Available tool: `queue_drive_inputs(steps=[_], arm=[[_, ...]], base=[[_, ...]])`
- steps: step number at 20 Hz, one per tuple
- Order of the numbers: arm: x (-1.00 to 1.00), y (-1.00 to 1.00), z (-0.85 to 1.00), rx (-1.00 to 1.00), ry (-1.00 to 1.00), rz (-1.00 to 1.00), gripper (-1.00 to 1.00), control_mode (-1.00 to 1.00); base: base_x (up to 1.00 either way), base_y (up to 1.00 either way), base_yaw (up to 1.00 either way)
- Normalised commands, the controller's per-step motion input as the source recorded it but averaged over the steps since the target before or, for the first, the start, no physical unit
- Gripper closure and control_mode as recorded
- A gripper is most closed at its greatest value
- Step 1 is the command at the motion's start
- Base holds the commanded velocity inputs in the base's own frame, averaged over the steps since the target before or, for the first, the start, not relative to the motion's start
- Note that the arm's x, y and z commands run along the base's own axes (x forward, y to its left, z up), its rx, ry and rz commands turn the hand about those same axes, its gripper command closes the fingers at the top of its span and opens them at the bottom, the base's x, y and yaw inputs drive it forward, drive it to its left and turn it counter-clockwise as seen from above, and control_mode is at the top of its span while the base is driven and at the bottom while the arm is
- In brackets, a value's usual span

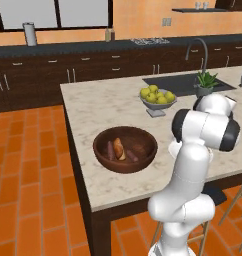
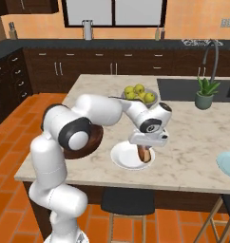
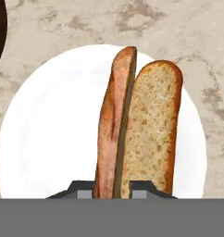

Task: Place one bun and one sausage from the bowl on each plate.

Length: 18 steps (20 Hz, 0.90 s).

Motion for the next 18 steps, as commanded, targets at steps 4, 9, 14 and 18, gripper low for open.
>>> queue_drive_inputs(steps=[4, 9, 14, 18], arm=[[-0.10, 0.00, 0.25, -0.06, -0.04, 0.00, -1.00, -1.00], [-0.14, 0.32, 0.38, -0.10, 0.03, -0.09, -1.00, -1.00], [0.10, 1.00, 0.17, -0.03, 0.03, -0.25, -1.00, -1.00], [0.04, 1.00, 0.46, -0.01, 0.18, -0.02, -1.00, -1.00]], base=[[0.00, 0.00, 0.00], [0.00, 0.00, 0.00], [0.00, 0.00, 0.00], [0.00, 0.00, 0.00]])
